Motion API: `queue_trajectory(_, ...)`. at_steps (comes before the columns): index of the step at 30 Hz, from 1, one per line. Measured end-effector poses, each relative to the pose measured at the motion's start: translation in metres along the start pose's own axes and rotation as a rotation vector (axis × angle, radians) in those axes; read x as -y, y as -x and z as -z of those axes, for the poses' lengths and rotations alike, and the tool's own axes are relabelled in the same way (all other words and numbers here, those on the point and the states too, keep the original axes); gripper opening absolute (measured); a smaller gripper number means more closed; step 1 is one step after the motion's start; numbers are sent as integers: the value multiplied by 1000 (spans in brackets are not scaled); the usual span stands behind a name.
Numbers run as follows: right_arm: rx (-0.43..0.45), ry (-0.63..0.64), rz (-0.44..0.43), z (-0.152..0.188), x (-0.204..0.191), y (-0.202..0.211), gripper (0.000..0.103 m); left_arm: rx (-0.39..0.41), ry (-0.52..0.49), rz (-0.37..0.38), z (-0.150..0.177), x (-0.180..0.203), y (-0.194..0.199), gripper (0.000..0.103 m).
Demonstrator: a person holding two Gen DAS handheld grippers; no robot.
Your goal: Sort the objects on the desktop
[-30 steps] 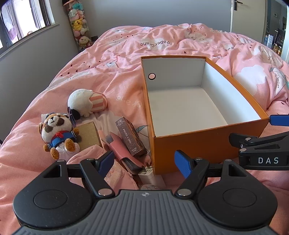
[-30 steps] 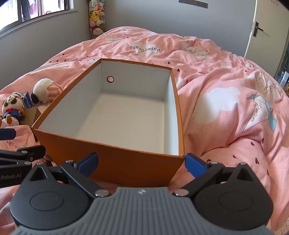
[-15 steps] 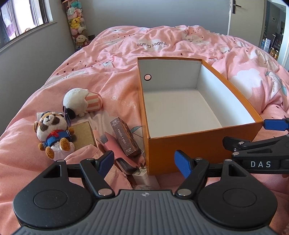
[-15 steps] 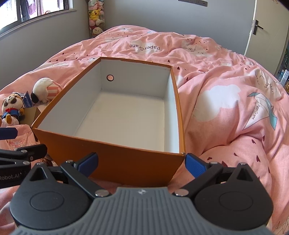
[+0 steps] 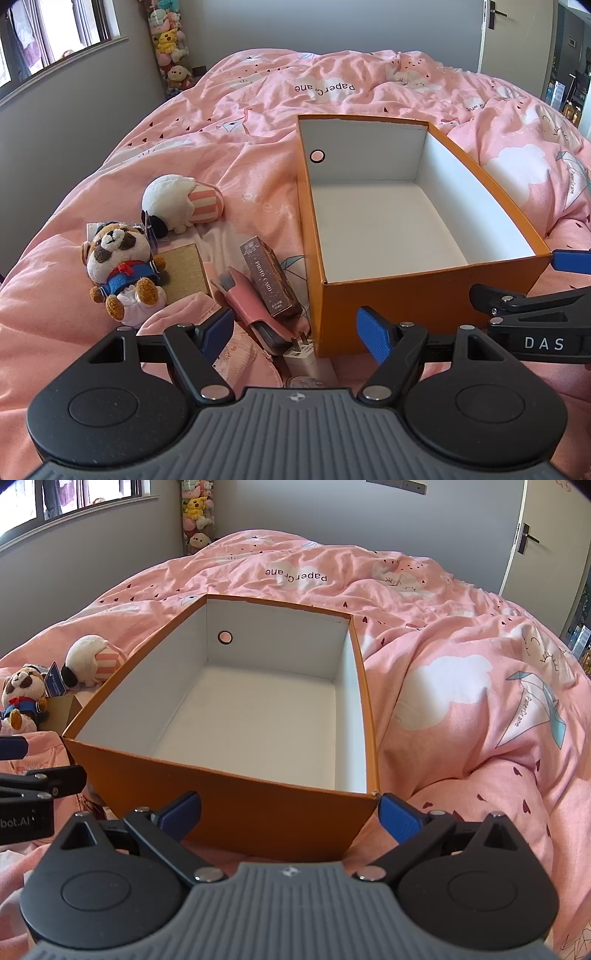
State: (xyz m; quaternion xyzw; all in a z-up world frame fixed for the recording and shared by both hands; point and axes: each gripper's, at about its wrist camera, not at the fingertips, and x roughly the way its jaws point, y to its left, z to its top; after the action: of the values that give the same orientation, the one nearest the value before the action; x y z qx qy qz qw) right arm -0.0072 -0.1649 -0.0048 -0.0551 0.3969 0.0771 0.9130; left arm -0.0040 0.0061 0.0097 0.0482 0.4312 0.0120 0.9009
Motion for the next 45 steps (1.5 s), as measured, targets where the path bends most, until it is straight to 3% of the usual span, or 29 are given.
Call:
queue_trajectory(12,11,-4,-1,-8,-1,4,102,2,10,-3,-3,-6,1,87)
queue_trajectory(19,74,80,-33,-26,-16,14,101,9,42,12,-8,-19,5,87)
queue_trajectory(23,80,126,-92,-38,-28,12,100,7,72,15,-12,-32,5,86)
queue_trajectory(32,81,253,-235,-65,-64,-2,85,-1,142,-3,-22,-66,4,75)
queue_trajectory(39,83,322,-339,-92,-94,-19,83,-2,214,-67,-34,-97,5,70)
queue_trajectory(45,68,409,-404,-112,-123,-44,79,-52,294,-129,-38,-125,-6,70)
